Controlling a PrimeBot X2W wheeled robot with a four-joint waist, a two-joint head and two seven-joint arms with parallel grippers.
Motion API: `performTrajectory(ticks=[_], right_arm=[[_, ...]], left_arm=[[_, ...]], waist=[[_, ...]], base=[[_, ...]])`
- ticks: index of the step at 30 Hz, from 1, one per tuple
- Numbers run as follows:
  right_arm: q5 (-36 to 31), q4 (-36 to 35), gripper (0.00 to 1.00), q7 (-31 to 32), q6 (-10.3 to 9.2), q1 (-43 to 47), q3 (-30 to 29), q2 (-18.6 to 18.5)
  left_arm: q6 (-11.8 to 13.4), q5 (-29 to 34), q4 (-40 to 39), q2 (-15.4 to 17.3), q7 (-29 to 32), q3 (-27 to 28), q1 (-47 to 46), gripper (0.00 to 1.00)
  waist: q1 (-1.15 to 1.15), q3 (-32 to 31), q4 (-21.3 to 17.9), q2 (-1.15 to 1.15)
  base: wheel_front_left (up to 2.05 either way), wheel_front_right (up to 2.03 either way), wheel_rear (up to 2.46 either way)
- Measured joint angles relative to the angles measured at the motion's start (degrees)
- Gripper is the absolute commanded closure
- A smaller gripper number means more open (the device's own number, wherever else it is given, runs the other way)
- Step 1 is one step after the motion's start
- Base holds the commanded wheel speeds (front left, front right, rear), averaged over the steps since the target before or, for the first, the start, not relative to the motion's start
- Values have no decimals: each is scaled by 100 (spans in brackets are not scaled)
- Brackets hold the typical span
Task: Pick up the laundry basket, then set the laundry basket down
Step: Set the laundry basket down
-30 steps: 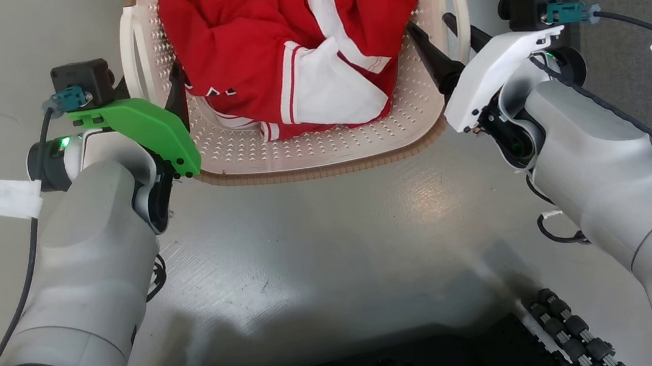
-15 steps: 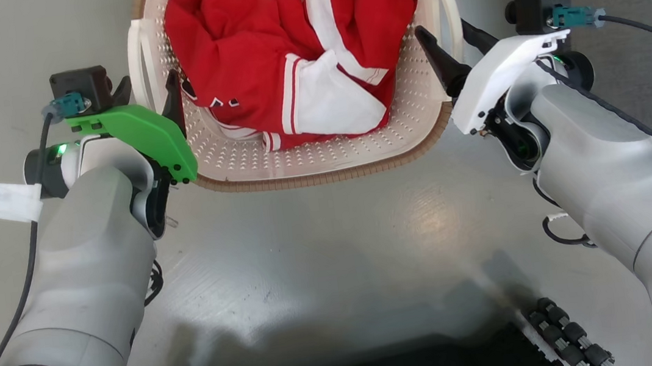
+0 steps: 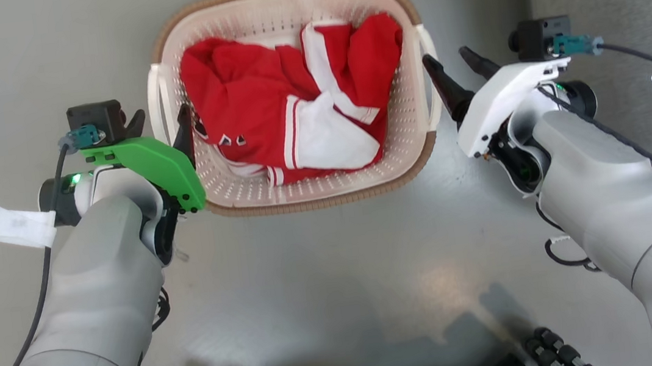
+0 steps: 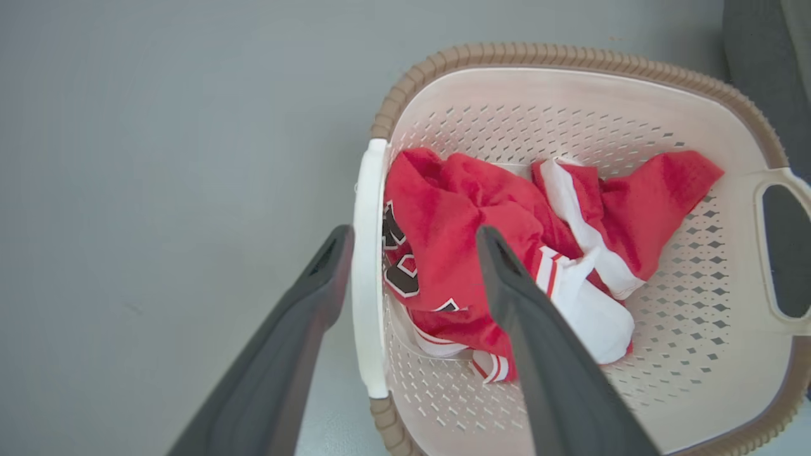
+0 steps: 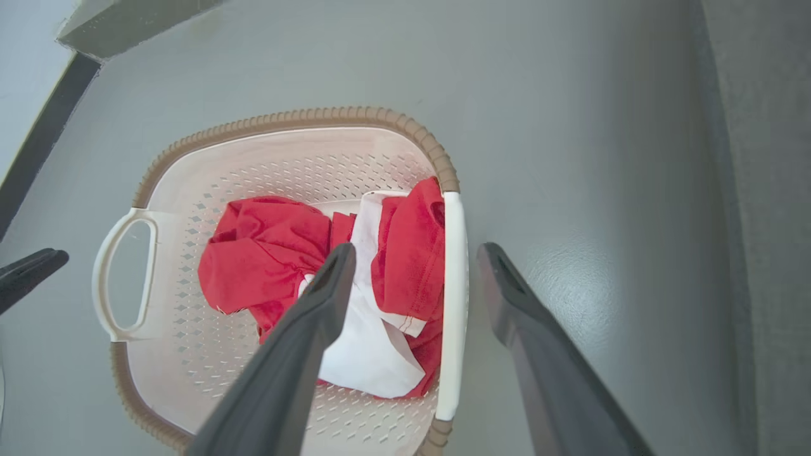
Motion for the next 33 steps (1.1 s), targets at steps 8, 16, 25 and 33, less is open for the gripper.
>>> performTrajectory(ticks=[8,16,25,33], right_arm=[[-15,-167,0,-7,0,199,-67,-38],[-199,-599,0,-10,0,322,-422,-178],[-639,-1158,0,-19,0,565,-921,-307],[-1133,-1759,0,-24,-51,1077,-1504,-479]], left_arm=[[-5,142,-435,49,-1,220,184,0],[-5,277,-985,215,-15,564,517,0],[-5,483,-1663,400,-16,985,996,0],[5,804,-2348,437,-16,1358,1550,0]], waist=[[0,-561,-30,0],[0,-1140,-42,0],[0,-1726,-64,0],[0,-2314,-68,0]], base=[[0,0,0],[0,0,0],[0,0,0],[0,0,0]])
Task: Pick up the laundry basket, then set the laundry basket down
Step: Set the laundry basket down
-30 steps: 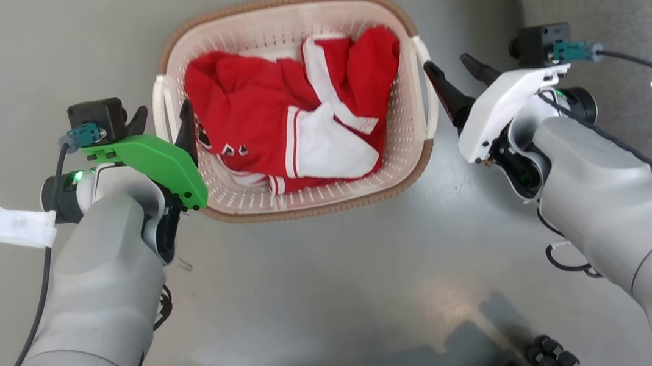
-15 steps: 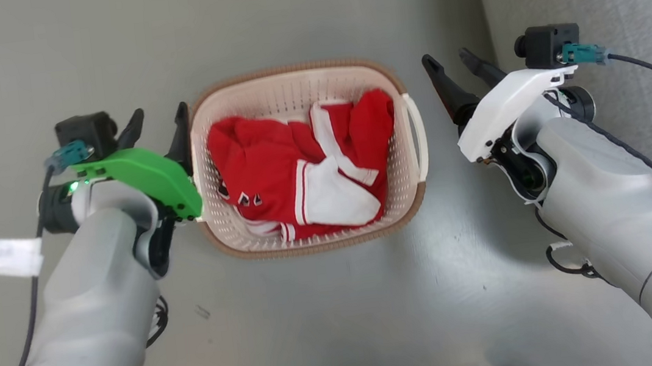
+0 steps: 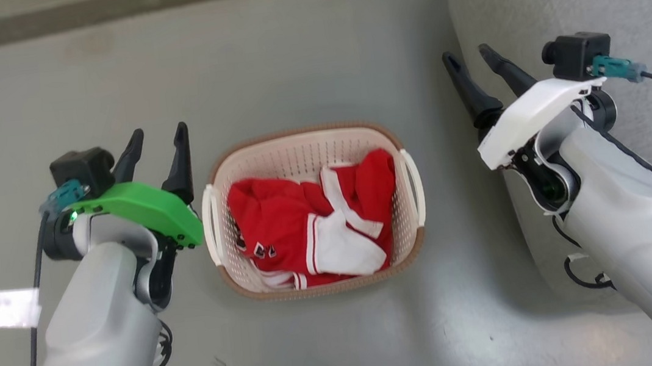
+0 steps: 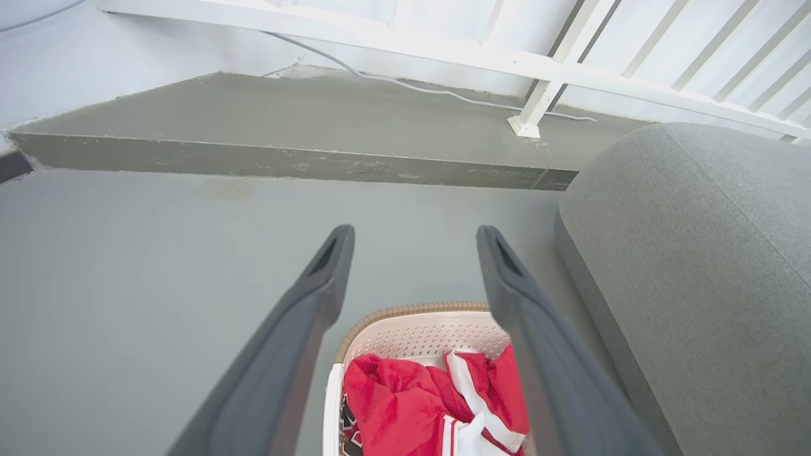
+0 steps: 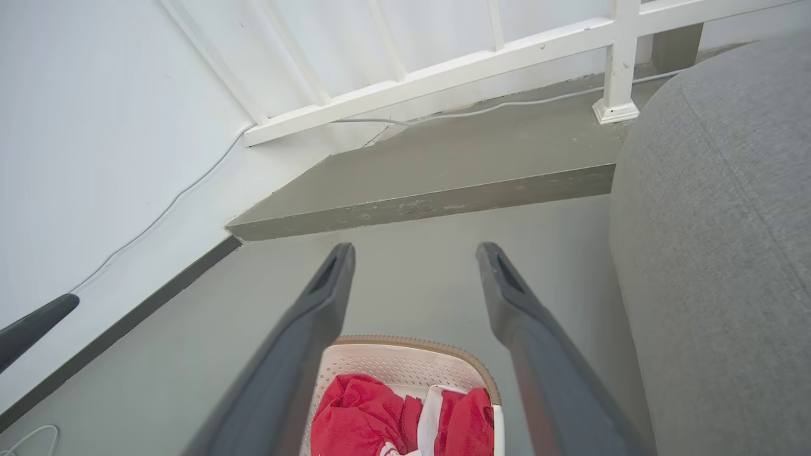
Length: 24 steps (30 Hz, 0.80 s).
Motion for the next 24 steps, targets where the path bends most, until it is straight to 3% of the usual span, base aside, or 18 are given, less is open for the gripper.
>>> performTrajectory(ticks=[24], right_arm=[[-1512,-2214,0,-8,-603,1806,-1446,-107]], left_arm=[[250,719,-1915,-53,0,1148,1782,0]], waist=[[0,-1361,70,0]], base=[[0,0,0]])
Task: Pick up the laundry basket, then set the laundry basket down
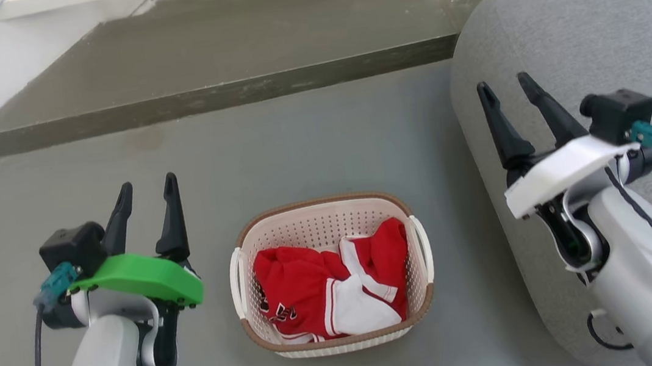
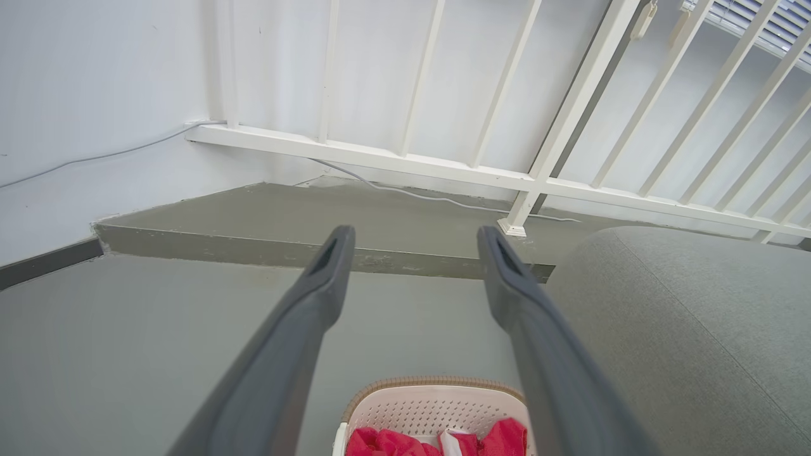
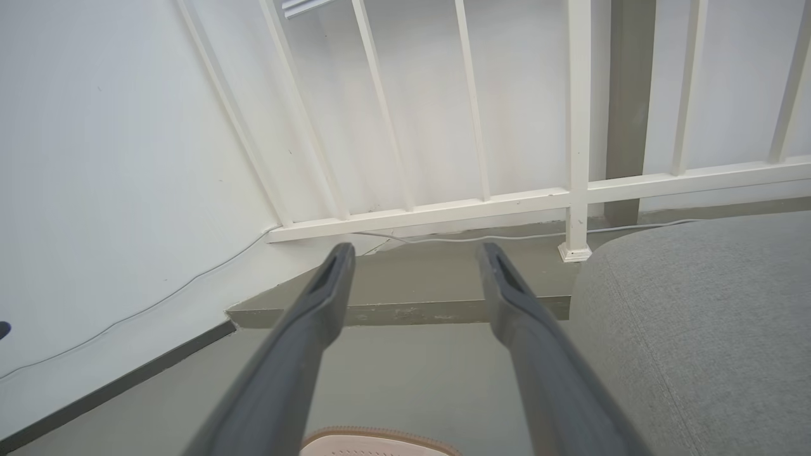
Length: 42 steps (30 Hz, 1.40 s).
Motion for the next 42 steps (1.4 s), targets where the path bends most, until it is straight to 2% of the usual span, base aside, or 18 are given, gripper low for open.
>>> performTrajectory(ticks=[13,42], right_arm=[[-480,-643,0,-1,-171,944,-434,42],[-911,-1118,0,-1,-58,1672,-883,233]], left_arm=[[0,423,-758,-57,-1,320,760,0],[-87,881,-1329,-203,0,511,1446,0]], waist=[[0,-299,-65,0],[0,-330,-49,0]], base=[[0,0,0],[0,0,0]])
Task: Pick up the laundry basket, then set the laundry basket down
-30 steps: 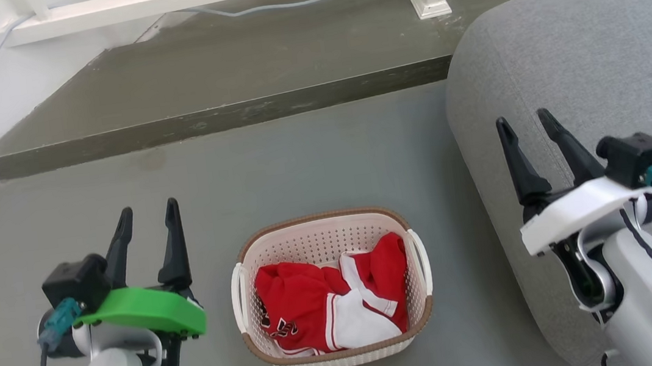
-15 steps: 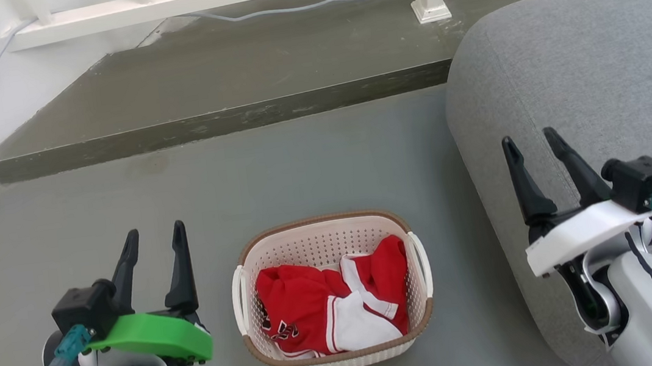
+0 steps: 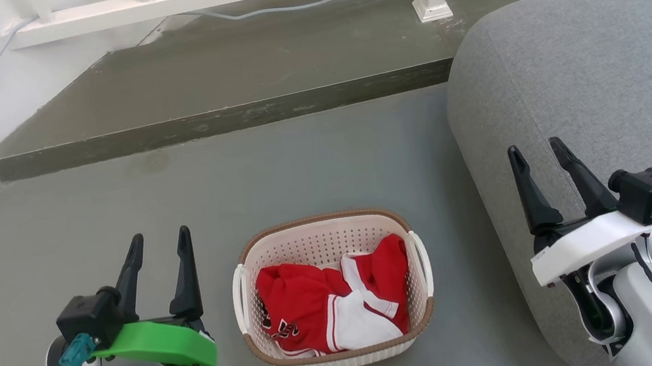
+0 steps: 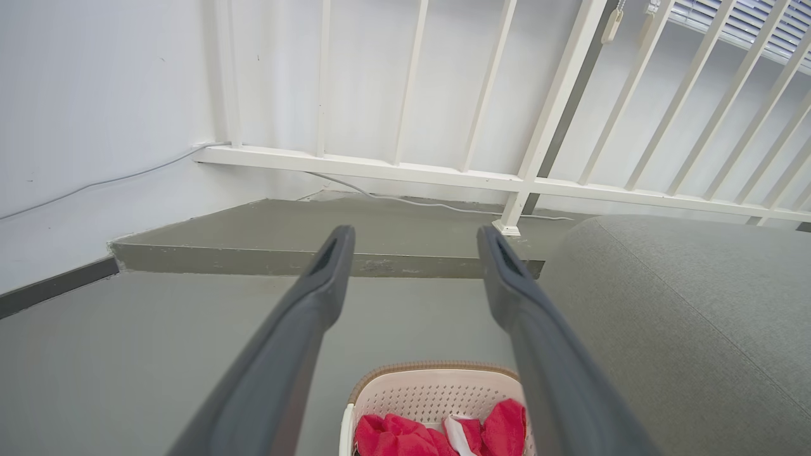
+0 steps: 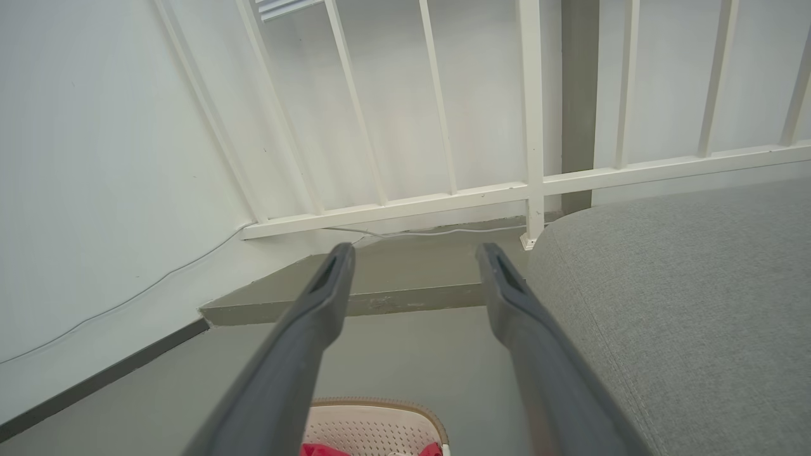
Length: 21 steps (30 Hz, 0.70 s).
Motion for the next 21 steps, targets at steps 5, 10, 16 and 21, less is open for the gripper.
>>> performTrajectory(ticks=[5,10,16,21], right_arm=[[-58,-5,0,0,45,7,-42,27],[-99,-9,0,0,63,20,-79,75],[-197,-12,0,0,105,105,-142,120],[-219,-13,0,0,148,110,-202,148]], left_arm=[[-16,25,-19,-8,0,14,49,0],[-22,29,-25,-18,0,33,92,0],[-64,53,-59,-24,0,68,92,0],[-66,74,-77,-32,0,92,93,0]], waist=[[0,19,2,0],[0,28,1,0],[0,40,0,0],[0,50,0,0]], base=[[0,0,0],[0,0,0],[0,0,0],[0,0,0]])
